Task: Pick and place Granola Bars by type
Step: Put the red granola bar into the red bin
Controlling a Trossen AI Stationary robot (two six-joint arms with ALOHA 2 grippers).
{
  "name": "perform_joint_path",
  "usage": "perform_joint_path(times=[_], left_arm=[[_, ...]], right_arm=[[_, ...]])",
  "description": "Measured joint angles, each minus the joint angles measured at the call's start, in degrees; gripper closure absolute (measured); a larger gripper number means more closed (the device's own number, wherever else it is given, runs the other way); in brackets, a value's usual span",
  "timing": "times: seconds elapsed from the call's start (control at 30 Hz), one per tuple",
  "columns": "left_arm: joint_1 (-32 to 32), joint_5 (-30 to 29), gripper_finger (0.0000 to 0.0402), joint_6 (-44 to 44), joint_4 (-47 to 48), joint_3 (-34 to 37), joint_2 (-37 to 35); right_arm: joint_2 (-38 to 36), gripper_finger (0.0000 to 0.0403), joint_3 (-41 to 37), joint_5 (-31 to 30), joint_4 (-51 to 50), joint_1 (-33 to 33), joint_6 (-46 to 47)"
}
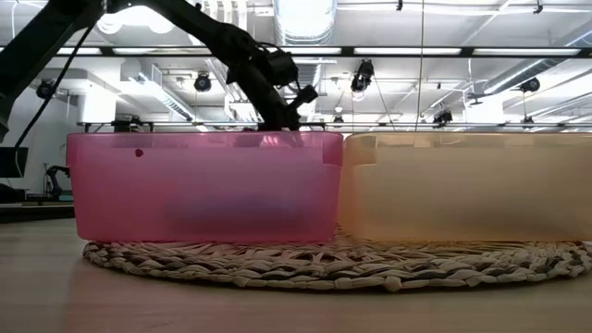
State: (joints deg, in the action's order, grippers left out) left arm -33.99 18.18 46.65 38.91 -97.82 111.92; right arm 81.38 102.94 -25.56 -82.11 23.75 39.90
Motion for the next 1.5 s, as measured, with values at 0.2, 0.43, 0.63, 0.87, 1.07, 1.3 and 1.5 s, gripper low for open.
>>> perform_joint_path(times=[0.2, 0.43, 0.63, 0.87, 1.07, 1.3, 1.5], left_arm=[[2.4, -0.2, 0.0401, -4.6, 0.7, -0.3, -6.8], [7.1, -0.3, 0.0401, -9.8, 1.6, -0.3, -16.2], [14.5, -0.3, 0.0401, -16.7, 1.9, -0.3, -24.1], [27.4, -4.2, 0.0402, -28.1, 2.2, 1.8, -31.9], [34.5, -8.9, 0.0402, -33.2, 1.7, 4.3, -36.3], [35.1, -10.4, 0.0401, -32.0, 1.9, 5.4, -38.1], [35.1, -11.0, 0.0401, -32.2, 1.9, 5.4, -38.1]], right_arm=[[0.0, 0.0394, 0.0, 0.0, 0.0, 0.0, 0.0], [0.0, 0.0394, 0.0, 0.0, 0.0, 0.0, -0.1], [0.0, 0.0394, 0.0, 0.3, 0.0, 0.0, -0.7], [-0.4, 0.0394, 0.0, 6.5, 0.0, 0.9, -1.3], [-0.2, 0.0394, 0.0, 10.7, -0.3, 7.8, -3.5], [-0.2, 0.0395, -1.5, 10.7, -2.4, 21.2, -7.3], [-0.2, 0.0395, -2.8, 10.9, -3.5, 29.7, -2.0]])
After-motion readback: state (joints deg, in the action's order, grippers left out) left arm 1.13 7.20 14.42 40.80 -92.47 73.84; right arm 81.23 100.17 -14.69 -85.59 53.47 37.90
